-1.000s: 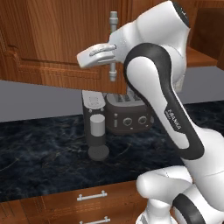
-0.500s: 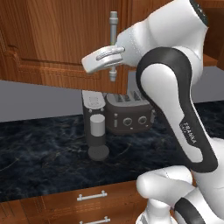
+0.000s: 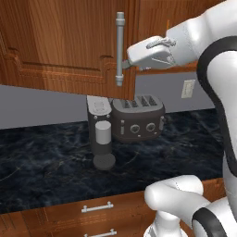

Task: Get the candle and the wine from the cabinet and move them to the dining counter.

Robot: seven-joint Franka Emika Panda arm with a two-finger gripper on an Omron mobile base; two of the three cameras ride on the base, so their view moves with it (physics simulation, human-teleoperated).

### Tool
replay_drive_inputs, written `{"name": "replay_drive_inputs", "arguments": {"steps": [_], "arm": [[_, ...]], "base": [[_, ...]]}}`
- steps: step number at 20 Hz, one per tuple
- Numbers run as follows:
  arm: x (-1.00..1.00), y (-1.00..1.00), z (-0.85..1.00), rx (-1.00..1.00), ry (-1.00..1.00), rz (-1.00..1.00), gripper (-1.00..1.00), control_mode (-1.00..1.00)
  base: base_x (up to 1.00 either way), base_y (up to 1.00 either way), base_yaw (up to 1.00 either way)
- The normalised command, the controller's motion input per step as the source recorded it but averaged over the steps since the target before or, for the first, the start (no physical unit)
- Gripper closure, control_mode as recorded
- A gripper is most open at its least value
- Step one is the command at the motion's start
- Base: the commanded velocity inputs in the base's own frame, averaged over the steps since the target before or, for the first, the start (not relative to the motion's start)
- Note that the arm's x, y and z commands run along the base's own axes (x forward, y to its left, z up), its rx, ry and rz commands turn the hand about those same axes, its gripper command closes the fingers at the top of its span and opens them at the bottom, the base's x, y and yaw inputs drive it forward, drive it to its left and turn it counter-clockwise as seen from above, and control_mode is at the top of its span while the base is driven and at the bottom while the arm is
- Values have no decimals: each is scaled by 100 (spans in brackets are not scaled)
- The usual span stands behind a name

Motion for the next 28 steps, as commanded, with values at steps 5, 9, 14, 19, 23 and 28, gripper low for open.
{"name": "replay_drive_inputs", "arguments": {"steps": [5,9,14,19,23,28], "arm": [[6,-54,0,17,12,0,-100,-100],[30,-42,0,17,14,0,-100,-100],[35,-44,0,14,14,0,-100,-100],[45,-30,0,10,17,0,-100,-100],[48,-11,0,12,16,-4,-100,-100],[52,2,-7,15,13,-5,-100,-100]], "base": [[0,0,0],[0,0,0],[0,0,0],[0,0,0],[0,0,0],[0,0,0]]}}
